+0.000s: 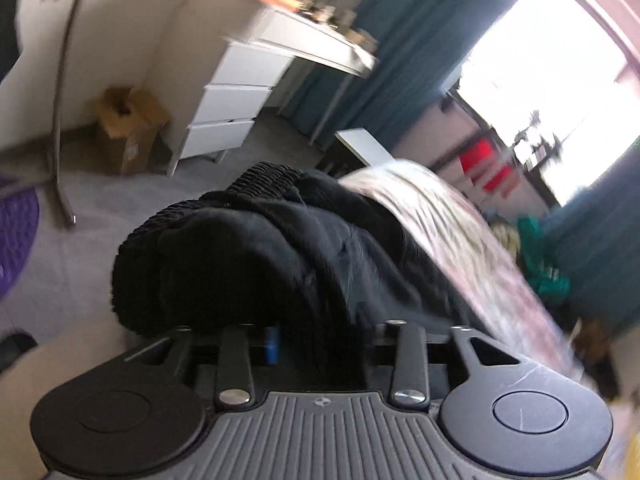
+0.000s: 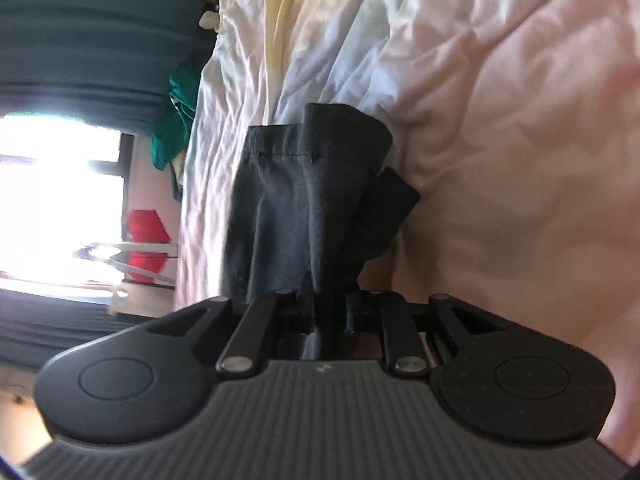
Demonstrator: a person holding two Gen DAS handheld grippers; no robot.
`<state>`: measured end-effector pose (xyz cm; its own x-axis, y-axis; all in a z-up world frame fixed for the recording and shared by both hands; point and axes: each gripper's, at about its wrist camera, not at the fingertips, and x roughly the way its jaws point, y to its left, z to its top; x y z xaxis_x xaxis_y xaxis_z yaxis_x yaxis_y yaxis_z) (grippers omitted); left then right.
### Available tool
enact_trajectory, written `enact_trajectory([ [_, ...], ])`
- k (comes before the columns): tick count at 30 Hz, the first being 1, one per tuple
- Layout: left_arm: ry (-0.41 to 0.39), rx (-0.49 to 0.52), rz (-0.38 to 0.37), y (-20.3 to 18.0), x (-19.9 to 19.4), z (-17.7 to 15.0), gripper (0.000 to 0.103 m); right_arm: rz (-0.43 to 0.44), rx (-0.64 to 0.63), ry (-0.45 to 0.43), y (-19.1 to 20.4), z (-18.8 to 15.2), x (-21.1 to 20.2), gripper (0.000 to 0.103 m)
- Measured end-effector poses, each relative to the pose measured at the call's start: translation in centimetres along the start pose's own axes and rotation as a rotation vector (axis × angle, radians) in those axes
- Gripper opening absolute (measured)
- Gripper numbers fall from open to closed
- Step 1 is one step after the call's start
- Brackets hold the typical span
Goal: Fold clothes
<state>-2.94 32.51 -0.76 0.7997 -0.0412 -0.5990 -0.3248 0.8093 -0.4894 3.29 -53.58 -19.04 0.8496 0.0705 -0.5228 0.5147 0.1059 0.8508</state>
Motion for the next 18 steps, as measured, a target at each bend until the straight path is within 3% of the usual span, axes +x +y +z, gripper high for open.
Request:
enact_trajectory([
  [1,0.000,0.049,-0.002,-0.3,-0.5,-0.4,0.044,0.013,-0.023,0.000,0.2,0.0,0.1,0.040],
  [2,-0.001,0.086,-0.004,-0.5,-1.1,-0.8,0.048,0.021,-0.045,-0.002,0.5,0.0,0.2,0.045],
  [4,-0.007,0.099,-0.006,-0.8,-2.2,-1.0,0.051,0.028,-0.060,0.001,0.8,0.0,0.7,0.061],
  [9,-0.046,0.179,-0.011,-2.8,-5.2,-1.5,0.057,-0.019,-0.029,-0.010,0.0,0.6,2.0,0.062],
  [14,-0.048,0.181,-0.091,-7.3,-5.8,-2.7,0.060,0.023,0.099,-0.132,-1.0,0.9,2.7,0.062],
  [17,-0.051,0.200,-0.139,-11.2,-5.1,-4.3,0.064,0.045,0.026,-0.192,-0.1,0.7,3.0,0.061],
  [18,-0.053,0.221,-0.148,-12.6,-4.4,-4.9,0.065,0.051,-0.009,-0.210,0.3,0.7,3.0,0.056],
])
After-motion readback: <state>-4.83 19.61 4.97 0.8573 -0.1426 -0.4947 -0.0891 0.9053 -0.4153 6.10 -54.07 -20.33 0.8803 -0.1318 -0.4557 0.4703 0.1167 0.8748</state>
